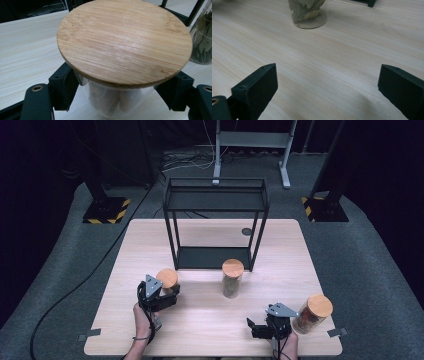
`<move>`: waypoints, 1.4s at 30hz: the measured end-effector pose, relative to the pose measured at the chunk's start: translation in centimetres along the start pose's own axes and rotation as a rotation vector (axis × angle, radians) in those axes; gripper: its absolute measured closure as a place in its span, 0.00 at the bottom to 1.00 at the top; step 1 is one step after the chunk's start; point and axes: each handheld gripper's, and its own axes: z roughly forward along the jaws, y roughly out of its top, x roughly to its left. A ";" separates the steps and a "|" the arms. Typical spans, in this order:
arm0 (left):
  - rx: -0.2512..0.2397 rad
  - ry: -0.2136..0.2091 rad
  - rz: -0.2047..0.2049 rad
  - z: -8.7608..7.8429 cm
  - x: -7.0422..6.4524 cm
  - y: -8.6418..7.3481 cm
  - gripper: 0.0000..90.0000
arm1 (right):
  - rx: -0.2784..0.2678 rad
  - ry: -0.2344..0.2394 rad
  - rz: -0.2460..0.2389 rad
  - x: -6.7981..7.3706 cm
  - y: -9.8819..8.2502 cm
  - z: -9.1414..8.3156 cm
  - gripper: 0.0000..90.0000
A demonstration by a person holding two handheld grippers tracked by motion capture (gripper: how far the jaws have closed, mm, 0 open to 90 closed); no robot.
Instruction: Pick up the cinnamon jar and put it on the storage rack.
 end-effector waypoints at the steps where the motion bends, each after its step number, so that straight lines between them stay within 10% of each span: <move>1: -0.002 -0.001 -0.002 0.0 0.0 0.0 0.27 | 0.000 0.000 0.000 0.0 0.0 0.0 0.02; 42: 0.009 -0.039 0.014 2.4 -1.4 1.2 0.27 | 0.001 0.001 -0.003 0.0 0.0 0.0 0.02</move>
